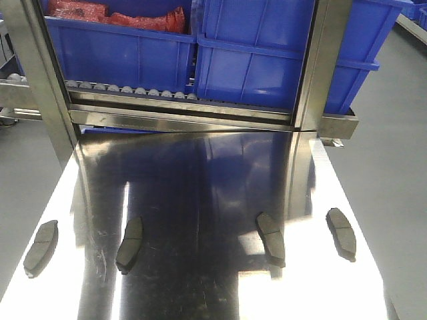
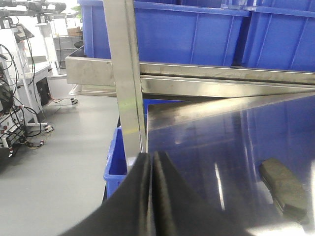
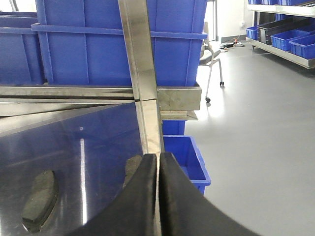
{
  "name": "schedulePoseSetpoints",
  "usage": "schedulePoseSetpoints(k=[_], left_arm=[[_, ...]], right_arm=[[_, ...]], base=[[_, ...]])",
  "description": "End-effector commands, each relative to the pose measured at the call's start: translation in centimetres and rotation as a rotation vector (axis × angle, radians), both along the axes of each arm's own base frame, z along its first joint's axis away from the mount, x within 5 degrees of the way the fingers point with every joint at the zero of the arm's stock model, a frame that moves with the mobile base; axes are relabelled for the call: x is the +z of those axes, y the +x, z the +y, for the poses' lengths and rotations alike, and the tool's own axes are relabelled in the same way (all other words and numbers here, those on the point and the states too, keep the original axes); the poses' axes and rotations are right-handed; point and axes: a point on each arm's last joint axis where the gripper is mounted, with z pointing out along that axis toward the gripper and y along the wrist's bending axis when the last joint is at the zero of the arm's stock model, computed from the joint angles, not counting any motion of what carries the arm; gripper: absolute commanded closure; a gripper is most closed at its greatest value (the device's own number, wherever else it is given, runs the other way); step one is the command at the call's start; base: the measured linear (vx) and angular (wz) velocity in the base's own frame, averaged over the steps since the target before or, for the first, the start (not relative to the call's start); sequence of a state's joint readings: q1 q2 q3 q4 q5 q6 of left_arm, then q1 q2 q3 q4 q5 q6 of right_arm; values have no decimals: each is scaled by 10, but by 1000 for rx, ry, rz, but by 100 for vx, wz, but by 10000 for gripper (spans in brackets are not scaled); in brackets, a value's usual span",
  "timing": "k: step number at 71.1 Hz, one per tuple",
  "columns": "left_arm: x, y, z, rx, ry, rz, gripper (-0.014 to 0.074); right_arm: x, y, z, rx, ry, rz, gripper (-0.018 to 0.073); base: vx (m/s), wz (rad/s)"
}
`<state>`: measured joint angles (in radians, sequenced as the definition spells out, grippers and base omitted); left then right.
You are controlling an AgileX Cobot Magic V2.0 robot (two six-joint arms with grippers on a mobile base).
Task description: Move and align brake pads A on conveyor
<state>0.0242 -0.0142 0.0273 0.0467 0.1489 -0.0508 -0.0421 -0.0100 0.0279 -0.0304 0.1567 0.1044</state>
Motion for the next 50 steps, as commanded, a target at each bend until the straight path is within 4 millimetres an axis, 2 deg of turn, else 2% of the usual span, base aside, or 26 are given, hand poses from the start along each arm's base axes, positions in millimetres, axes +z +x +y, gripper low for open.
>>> schedulePoseSetpoints(k=[1,32,37,50], left_arm=[[14,-2,-1,-6,-10,-111,603],[15,-2,-1,-6,-5,-112,603],[19,-2,-1,-7,59,-154,603],[21,-2,-1,-8,57,-179,603]], right_arm=[[4,0,0,2,-8,-77,564],[4,0,0,2,-8,-77,564],[4,0,0,2,-8,-77,564],[4,0,0,2,-8,-77,564]], base=[[0,0],[0,0],[0,0],[0,0]])
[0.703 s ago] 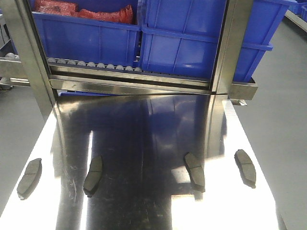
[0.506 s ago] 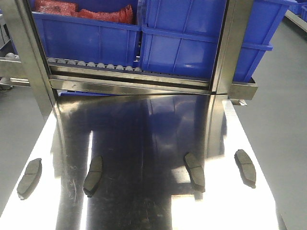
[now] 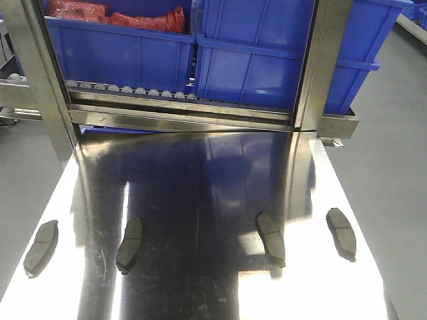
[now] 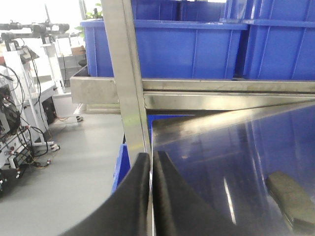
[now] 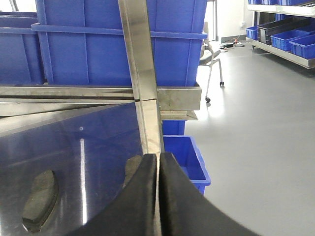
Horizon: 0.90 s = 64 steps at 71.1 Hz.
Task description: Move and align brake pads A on conveyor
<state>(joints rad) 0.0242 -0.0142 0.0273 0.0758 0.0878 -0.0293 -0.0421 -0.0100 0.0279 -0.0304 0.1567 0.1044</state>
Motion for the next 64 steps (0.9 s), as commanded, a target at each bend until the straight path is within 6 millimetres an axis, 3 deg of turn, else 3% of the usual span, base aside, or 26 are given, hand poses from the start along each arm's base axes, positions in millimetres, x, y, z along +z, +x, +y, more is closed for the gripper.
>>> schedulePoseSetpoints(k=[1,13,23,32,44,53,64], left_arm=[[15,-2,-1,-8,5,-120,603],[21,-3,-1,-14,-14,-179,603],[43,-8,-2,-29,-87,-308,603],[61,-4,-1,-13,-74,-170,603],[91,27,0,-1,-84,29,603],[112,52,1,-1,-83,60,603],[115,70,1,-6,-83,49,603]], right_arm=[[4,0,0,2,-8,-77,564],[4,0,0,2,-8,-77,564],[4,0,0,2,-8,-77,564],[4,0,0,2,-8,-77,564],[4,0,0,2,-8,-77,564],[4,0,0,2,-8,-77,564],[4,0,0,2,-8,-77,564]], base=[[0,0],[0,0],[0,0],[0,0],[0,0],[0,0],[0,0]])
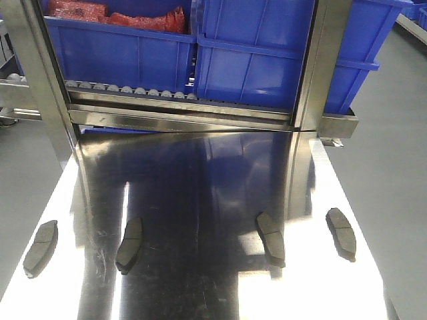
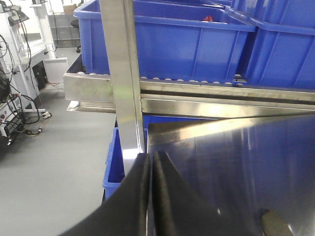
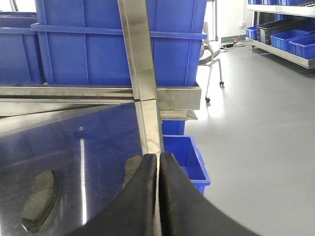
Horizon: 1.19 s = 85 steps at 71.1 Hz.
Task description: Move and align brake pads A on conveyor
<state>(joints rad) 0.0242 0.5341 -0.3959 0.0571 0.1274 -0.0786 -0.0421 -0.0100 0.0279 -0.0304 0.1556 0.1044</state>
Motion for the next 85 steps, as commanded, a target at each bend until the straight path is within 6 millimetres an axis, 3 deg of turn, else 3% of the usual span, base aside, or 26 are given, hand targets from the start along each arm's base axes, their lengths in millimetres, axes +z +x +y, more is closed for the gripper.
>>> schedulePoseSetpoints(k=[1,17,24,32,42,51,61,67,85], left_arm=[[19,9,-1,-8,-11,-116,603],[17,12,-1,-9,-10,-108,601],[17,12,-1,-9,-7,-108,559],[17,12,-1,-9,-6,-108,394],[17,12,-1,-9,-8,-101,62],[17,12,-1,-9,-8,-101,-139],[16,12,-1,-1,-58,-69,-121],[18,22,0,4,-61,32,-98],[29,94,1,22,-78,416,-44]], right_arm=[[4,0,0,2,-8,-76,564],[4,0,0,2,-8,-76,564],[4,0,0,2,-8,-76,564],[4,0,0,2,-8,-76,564],[4,0,0,2,-8,-76,564],[4,0,0,2,-8,-76,564],[4,0,0,2,-8,-76,564],[4,0,0,2,-8,-76,564],[4,0,0,2,-8,-76,564]], base=[[0,0],[0,0],[0,0],[0,0],[0,0],[0,0],[0,0],[0,0],[0,0]])
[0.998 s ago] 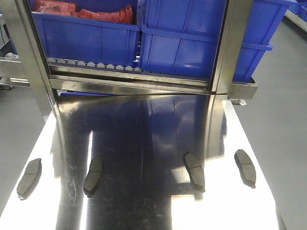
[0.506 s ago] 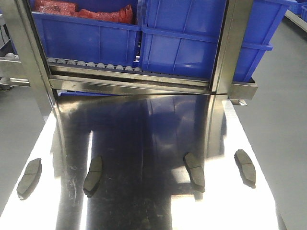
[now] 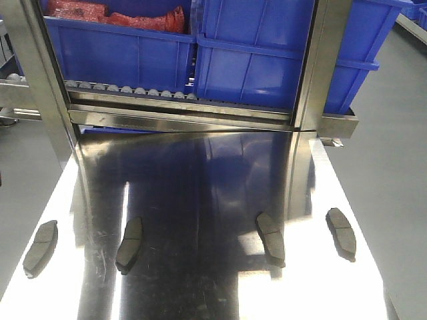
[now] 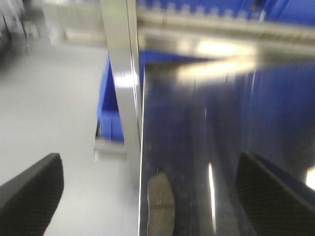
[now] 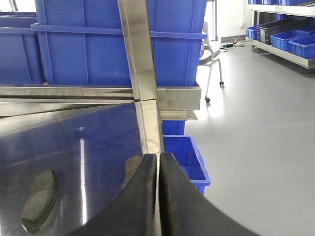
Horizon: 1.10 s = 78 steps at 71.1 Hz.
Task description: Move and align brake pads A on conveyor
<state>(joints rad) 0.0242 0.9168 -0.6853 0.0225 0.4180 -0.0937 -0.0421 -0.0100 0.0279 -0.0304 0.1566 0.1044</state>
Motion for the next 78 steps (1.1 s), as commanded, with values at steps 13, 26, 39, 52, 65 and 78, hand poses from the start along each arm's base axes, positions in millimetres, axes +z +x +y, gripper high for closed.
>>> schedulePoseSetpoints(k=[13,26,39,52,65,78], left_arm=[[5,73,1,5,-20,248,-31],[-27,105,-2,-21,-13,421,-29],[-68,124,-6,-47,1,558,-13],[-90,133,-7,-53,-1,614,-10],[-107,137,-7,-55,3,665,7],[-117,139,-7,-55,3,699,7]], right_arm=[[4,0,0,2,-8,-77,564],[4,0,0,2,-8,-77,564],[4,0,0,2,-8,-77,564],[4,0,0,2,-8,-77,564],[4,0,0,2,-8,-77,564],[4,0,0,2,-8,-77,564]], base=[[0,0],[0,0],[0,0],[0,0],[0,0],[0,0]])
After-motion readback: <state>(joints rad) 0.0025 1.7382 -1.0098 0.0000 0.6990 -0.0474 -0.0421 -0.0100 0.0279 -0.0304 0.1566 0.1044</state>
